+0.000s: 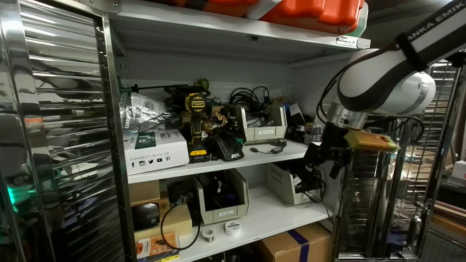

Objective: Put the multi USB charging cable in the gray box

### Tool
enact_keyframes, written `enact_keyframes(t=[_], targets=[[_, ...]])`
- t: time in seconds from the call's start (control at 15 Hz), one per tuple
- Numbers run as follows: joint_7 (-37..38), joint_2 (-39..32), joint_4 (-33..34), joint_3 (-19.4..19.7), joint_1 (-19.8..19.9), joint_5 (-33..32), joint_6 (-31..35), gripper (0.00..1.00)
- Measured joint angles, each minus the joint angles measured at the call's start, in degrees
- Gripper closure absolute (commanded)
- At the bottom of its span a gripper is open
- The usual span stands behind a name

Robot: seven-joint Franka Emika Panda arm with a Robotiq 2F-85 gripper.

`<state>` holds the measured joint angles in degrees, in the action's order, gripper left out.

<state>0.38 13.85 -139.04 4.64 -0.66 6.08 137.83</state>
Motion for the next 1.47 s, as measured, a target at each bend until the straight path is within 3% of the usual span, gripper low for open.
enact_keyframes(t=[0.27, 0.6, 1.0, 1.47], targets=[[16.65, -7.73, 9.65, -3.00, 2.73, -7.65, 0.96, 0.00], [29.91, -16.55, 21.28, -2.41, 3.85, -8.65, -1.39, 0.00], [38.83, -24.55, 32.79, -0.94, 3.86, -2.51, -3.81, 0.00], [46.18, -31.00, 42.66, -0.23, 3.66, -2.12, -7.24, 0.00]])
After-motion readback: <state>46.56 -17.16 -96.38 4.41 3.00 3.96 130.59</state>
